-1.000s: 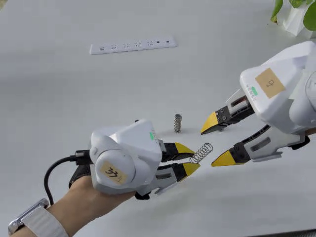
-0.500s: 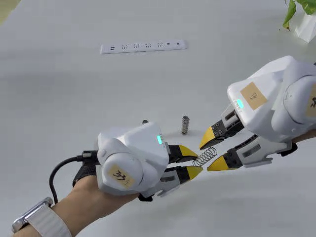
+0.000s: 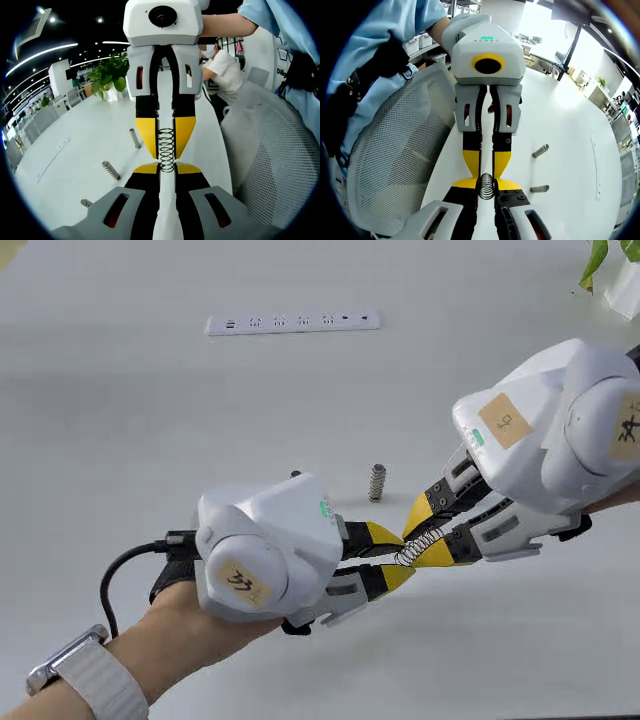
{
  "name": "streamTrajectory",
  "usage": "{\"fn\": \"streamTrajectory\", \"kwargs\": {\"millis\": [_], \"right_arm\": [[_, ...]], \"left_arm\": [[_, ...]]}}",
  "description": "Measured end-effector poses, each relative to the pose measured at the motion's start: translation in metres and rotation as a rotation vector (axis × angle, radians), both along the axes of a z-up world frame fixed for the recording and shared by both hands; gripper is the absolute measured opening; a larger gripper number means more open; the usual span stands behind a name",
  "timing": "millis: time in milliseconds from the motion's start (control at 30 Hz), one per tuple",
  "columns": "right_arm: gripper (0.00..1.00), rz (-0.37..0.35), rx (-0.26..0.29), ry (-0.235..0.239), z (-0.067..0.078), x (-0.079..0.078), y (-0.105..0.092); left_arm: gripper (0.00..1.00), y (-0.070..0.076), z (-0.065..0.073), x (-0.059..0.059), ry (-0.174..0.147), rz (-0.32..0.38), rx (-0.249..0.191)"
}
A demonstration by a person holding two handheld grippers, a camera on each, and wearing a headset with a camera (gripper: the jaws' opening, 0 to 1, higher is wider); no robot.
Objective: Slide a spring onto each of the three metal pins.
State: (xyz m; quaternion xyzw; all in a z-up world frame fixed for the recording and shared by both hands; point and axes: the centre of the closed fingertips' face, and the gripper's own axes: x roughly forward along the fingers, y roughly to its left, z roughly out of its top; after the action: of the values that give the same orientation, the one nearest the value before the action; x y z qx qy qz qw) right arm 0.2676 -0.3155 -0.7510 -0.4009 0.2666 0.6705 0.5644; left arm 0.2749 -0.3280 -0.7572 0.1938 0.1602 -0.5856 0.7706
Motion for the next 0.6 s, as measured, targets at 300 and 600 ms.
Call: {"fn": "streamTrajectory", "kwargs": {"millis": [300,600], "right_arm": [[0.08,0.008,-0.013,-0.001,-0.0015,0.0002,-0.002],[0.08,0.02,-0.038,-0.02,-0.0051,0.002,-0.0059]], "left_arm": [[0.07,-0.0017,0.0022,-0.001,0.0,-0.003,-0.016],[0.07,-0.0018,0.0014,-0.0015,0.002,0.002,-0.022]]}}
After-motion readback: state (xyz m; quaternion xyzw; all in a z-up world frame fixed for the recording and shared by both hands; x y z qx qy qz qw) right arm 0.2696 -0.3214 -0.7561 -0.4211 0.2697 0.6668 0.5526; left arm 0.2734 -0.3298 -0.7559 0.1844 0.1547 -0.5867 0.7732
